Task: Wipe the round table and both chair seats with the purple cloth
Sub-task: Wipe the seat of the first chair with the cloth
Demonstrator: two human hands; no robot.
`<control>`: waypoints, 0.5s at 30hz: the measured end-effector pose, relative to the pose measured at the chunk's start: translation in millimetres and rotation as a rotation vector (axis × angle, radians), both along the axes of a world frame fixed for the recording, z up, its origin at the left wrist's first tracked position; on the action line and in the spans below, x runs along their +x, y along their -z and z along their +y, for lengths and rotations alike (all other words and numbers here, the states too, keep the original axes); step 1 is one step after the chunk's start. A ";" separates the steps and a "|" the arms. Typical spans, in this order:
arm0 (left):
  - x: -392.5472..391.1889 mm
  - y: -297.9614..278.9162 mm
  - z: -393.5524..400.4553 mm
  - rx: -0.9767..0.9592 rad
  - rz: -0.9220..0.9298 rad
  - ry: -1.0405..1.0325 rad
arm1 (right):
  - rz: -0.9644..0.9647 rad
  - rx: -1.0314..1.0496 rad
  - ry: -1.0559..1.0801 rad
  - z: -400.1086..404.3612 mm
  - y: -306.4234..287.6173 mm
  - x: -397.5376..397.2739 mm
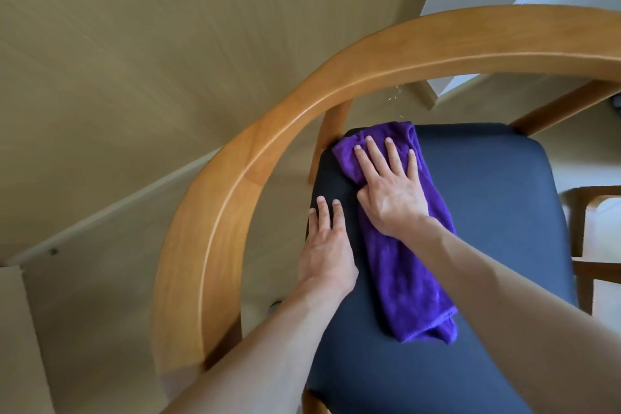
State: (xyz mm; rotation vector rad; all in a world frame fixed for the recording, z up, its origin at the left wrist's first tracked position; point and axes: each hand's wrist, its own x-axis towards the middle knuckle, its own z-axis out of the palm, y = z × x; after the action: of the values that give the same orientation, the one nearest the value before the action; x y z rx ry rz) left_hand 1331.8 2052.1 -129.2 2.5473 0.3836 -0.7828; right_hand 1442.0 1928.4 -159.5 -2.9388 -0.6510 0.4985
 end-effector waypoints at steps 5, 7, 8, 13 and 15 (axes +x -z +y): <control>11.5 -19.1 6.2 0.003 0.087 0.043 | 0.064 0.076 0.200 -4.7 -6.0 52.8; 22.0 -30.3 10.4 -0.004 0.111 0.051 | 0.087 0.087 0.272 0.3 -8.9 52.6; 25.7 -35.4 13.3 -0.016 0.111 0.044 | 0.085 0.074 0.273 4.6 -9.6 48.7; -2.0 -42.6 19.4 -0.233 0.127 -0.251 | 0.065 0.138 0.284 20.7 -10.1 30.8; -23.8 -42.7 10.4 -0.352 0.115 -0.363 | 0.053 0.163 0.244 21.9 -10.2 25.3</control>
State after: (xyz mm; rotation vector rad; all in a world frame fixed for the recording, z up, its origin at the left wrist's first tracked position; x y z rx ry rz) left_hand 1308.0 2062.4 -86.5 2.0358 0.6602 -0.7794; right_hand 1467.2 1950.4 -149.3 -2.7875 -0.3050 0.4720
